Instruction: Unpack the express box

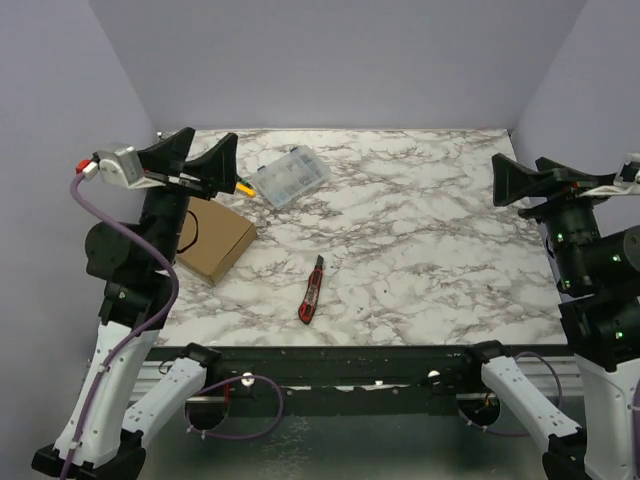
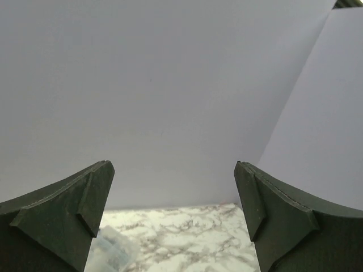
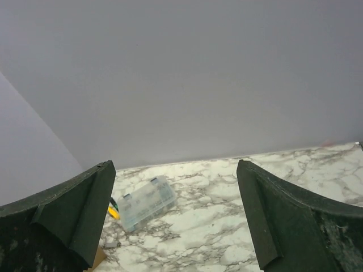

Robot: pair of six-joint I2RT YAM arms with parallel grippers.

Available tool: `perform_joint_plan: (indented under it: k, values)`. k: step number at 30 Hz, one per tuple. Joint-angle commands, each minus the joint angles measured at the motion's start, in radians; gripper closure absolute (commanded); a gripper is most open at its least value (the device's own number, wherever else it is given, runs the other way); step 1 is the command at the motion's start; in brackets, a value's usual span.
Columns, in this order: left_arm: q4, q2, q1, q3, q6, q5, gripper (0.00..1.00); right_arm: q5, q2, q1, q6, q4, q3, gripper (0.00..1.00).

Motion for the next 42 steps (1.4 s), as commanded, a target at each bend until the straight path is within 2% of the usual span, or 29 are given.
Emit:
perform_joint_plan:
  k: [1, 8, 13, 18, 22, 25, 27, 29, 33, 37, 42]
  values:
    - [-0.201, 0.071, 0.004, 0.017, -0.073, -0.093, 0.01, -0.016, 0.074, 0.006, 0.033, -0.005, -0.033, 0.0]
    - [-0.445, 0.155, 0.005, -0.038, -0.095, -0.222, 0.02, 0.075, 0.297, 0.006, 0.231, -0.108, 0.005, 0.0]
    - [-0.601, 0.235, 0.005, -0.064, -0.072, -0.288, 0.01, 0.019, 0.322, 0.005, 0.313, 0.046, -0.152, 0.0]
    - [-0.675, 0.318, 0.009, -0.081, -0.036, -0.135, 0.01, -0.189, 0.412, 0.004, 0.284, 0.191, -0.251, 0.0]
    - [-0.671, 0.289, 0.032, -0.131, -0.089, -0.131, 0.01, -0.344, 0.556, 0.004, 0.297, 0.292, -0.277, 0.0]
    - [-0.68, 0.257, 0.063, -0.176, -0.12, -0.154, 0.01, -0.566, 0.715, 0.017, 0.333, 0.422, -0.25, 0.0]
    - [-0.728, 0.264, 0.096, -0.186, -0.162, -0.215, 0.01, -0.593, 0.848, 0.08, 0.326, 0.463, -0.188, 0.0]
    - [-0.769, 0.283, 0.155, -0.19, -0.195, -0.231, 0.01, -0.569, 0.975, 0.167, 0.279, 0.425, -0.076, 0.0]
    - [-0.78, 0.271, 0.31, -0.227, -0.277, -0.164, 0.01, -0.633, 1.217, 0.285, 0.29, 0.385, 0.15, 0.0]
    - [-0.801, 0.242, 0.439, -0.29, -0.409, -0.173, 0.01, -0.641, 1.4, 0.387, 0.291, 0.343, 0.337, 0.0]
    - [-0.822, 0.236, 0.515, -0.361, -0.508, -0.223, 0.01, -0.66, 1.598, 0.464, 0.273, 0.26, 0.568, 0.07]
